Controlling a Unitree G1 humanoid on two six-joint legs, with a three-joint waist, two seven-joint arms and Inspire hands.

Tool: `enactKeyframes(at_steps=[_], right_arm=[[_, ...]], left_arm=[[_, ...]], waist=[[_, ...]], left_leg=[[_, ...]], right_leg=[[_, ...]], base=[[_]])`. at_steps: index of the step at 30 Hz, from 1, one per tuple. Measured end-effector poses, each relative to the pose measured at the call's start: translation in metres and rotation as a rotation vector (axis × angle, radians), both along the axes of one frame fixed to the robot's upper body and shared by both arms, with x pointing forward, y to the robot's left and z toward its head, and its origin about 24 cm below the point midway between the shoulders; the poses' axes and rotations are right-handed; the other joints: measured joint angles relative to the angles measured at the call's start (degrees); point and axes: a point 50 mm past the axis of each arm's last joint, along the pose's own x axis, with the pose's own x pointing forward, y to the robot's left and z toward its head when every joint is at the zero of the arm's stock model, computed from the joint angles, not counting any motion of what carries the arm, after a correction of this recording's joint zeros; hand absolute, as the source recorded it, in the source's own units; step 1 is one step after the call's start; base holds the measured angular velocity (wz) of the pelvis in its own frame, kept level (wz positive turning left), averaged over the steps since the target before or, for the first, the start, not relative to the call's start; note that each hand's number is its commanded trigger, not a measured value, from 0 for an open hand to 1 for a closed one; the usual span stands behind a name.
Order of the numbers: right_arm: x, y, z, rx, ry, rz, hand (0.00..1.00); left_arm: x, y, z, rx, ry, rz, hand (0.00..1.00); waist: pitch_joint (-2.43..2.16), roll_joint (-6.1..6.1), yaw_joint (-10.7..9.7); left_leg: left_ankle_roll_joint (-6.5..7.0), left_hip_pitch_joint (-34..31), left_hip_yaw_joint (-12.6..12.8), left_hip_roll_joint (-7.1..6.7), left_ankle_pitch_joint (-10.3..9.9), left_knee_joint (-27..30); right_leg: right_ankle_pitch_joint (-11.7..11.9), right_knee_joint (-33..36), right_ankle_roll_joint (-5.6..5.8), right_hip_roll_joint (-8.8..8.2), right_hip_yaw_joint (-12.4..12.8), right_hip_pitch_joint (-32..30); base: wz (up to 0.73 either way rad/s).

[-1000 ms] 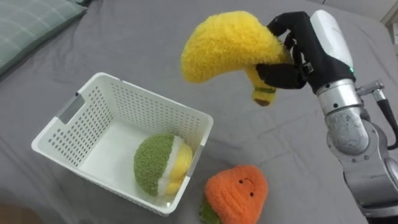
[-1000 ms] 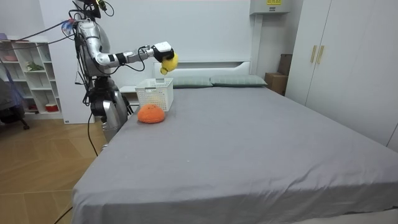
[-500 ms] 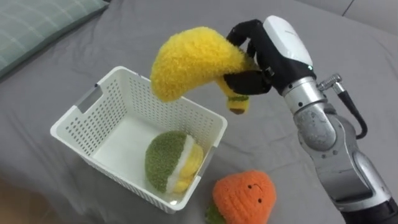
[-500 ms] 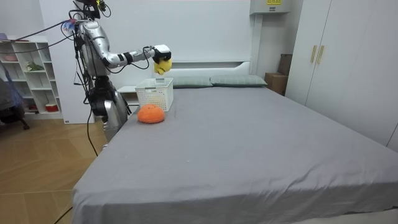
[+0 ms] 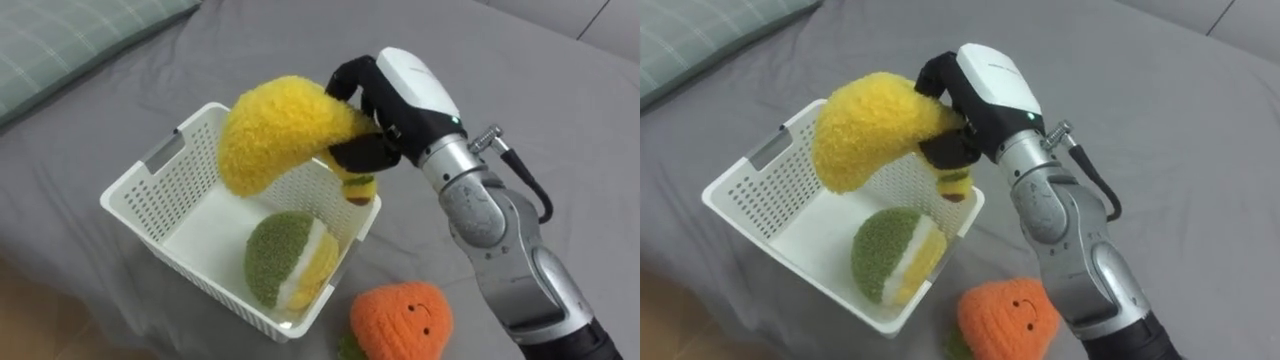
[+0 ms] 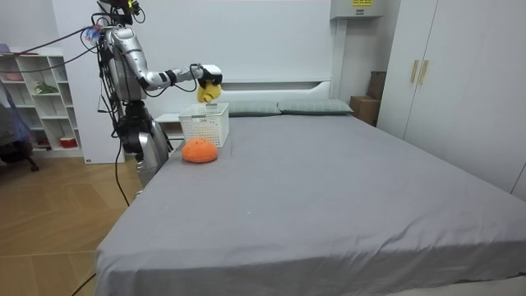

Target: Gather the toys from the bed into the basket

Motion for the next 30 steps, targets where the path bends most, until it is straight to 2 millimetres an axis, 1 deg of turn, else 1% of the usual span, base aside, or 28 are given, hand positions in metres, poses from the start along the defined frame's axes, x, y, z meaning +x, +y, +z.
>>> enactKeyframes(at_steps=[1, 2, 3, 4, 5, 8, 11, 24, 30], right_arm=[[-0.001, 0.003, -0.001, -0.001, 0.004, 0.011, 0.00], [-0.001, 0.005, -0.003, -0.003, 0.012, 0.018, 0.00], [-0.001, 0.006, -0.005, -0.005, 0.016, 0.020, 0.00], [-0.001, 0.007, -0.008, -0.010, 0.026, 0.022, 0.00], [0.001, 0.008, -0.012, -0.012, 0.043, 0.023, 0.00], [0.003, 0.012, -0.022, -0.005, 0.085, 0.020, 0.00], [0.004, 0.011, -0.025, -0.007, 0.095, 0.015, 0.00], [0.005, 0.011, -0.021, 0.002, 0.066, 0.007, 0.00], [0.007, 0.004, -0.019, 0.026, 0.067, -0.016, 0.00]], left_arm=[[0.001, 0.000, 0.000, -0.001, -0.001, 0.000, 0.00], [0.001, 0.000, 0.000, -0.004, -0.003, 0.000, 0.00], [0.001, -0.001, 0.000, -0.006, -0.003, 0.001, 0.00], [0.002, -0.001, 0.000, -0.009, -0.003, -0.002, 0.00], [0.002, -0.001, 0.000, -0.011, -0.003, -0.003, 0.00], [0.002, -0.001, 0.000, -0.014, -0.003, -0.005, 0.00], [0.001, -0.001, 0.000, -0.020, -0.003, -0.006, 0.00], [0.003, -0.001, 0.000, -0.012, -0.003, -0.023, 0.00], [0.001, 0.002, 0.001, -0.001, 0.002, -0.022, 0.00]], waist=[[0.13, -0.02, 0.2], [0.40, 0.26, 0.6], [0.37, 0.15, 0.9], [0.46, 0.15, 1.6], [0.57, 0.28, 1.8], [0.48, 0.15, 1.9], [0.55, 0.26, 1.9], [0.58, 0.32, 1.7], [0.34, 0.22, 1.6]], left_leg=[[-0.01, 0.0, -0.3, -0.05, 0.0, -0.1], [0.02, 0.1, -0.4, -0.05, 0.0, -0.1], [0.02, 0.1, -0.4, -0.06, -0.1, -0.1], [0.05, 0.1, -0.4, -0.07, -0.1, -0.1], [0.06, -0.1, -0.4, -0.09, -0.1, 0.0], [0.10, -0.5, -0.8, -0.23, -0.1, 0.2], [0.17, -0.8, -1.6, -0.54, -0.1, 0.8], [0.23, -1.0, -1.7, -0.62, -0.2, 1.0], [0.25, -1.2, -1.5, -0.63, -0.1, 1.6]], right_leg=[[0.0, 0.0, 0.01, -0.05, -0.6, 0.2], [0.0, 0.0, 0.02, -0.07, -0.7, 0.3], [0.0, 0.0, 0.03, -0.09, -0.8, 0.3], [0.0, 0.0, 0.04, -0.11, -0.8, 0.3], [0.0, 0.0, 0.04, -0.14, -0.9, 0.3], [0.0, 0.0, 0.07, -0.23, -1.2, 0.3], [-0.1, 0.0, 0.19, -0.34, -1.3, 0.3], [-0.1, 0.0, 0.21, -0.40, -1.4, 0.3], [-0.1, 0.1, 0.21, -0.37, -1.0, 0.0]], base=[[0.14], [0.11], [0.00], [0.00], [0.00], [0.10], [0.10], [0.00], [0.00]])
